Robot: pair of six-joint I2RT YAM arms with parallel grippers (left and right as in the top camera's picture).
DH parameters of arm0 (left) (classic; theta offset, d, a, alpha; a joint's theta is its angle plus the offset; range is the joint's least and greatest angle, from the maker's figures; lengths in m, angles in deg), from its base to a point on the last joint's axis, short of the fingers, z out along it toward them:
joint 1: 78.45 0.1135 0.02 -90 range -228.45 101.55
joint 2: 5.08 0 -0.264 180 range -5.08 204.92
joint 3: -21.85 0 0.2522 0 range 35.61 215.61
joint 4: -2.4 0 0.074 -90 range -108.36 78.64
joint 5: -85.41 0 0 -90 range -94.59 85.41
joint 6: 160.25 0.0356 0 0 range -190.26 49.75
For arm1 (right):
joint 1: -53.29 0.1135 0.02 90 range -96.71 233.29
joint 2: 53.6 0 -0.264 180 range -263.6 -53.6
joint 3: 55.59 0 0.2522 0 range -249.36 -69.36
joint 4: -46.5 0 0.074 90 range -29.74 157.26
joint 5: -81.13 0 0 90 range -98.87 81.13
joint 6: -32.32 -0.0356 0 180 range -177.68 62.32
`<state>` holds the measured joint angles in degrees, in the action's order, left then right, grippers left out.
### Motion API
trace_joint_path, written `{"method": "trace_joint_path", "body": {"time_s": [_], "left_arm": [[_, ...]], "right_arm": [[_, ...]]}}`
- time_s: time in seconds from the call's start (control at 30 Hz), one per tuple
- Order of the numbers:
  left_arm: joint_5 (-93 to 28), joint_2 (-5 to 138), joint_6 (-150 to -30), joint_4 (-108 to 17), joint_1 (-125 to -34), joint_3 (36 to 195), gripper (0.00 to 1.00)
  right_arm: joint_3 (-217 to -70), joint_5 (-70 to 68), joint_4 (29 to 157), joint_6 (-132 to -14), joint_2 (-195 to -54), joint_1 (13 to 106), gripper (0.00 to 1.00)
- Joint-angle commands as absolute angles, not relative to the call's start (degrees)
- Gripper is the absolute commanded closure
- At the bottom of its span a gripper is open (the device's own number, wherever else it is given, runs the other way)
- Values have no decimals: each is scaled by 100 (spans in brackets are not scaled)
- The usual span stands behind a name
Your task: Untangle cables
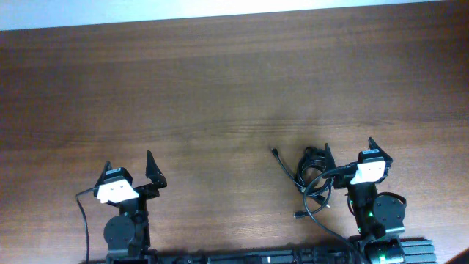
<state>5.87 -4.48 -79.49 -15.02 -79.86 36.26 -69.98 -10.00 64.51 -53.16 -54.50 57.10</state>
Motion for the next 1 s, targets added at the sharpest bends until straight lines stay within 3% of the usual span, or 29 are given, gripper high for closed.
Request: {"method": "trace_joint_path", "body": {"time_s": [0.0, 0.97], "left_arm": [[565, -474, -7977, -1529, -7940, 3615, 1], [716, -474, -7980, -1507, -7940, 3615, 1]], "right_arm": [[-6967, -947, 6486, -5321, -5391, 5741, 1], [-6967, -947, 6486, -5321, -5391, 5741, 1]]}}
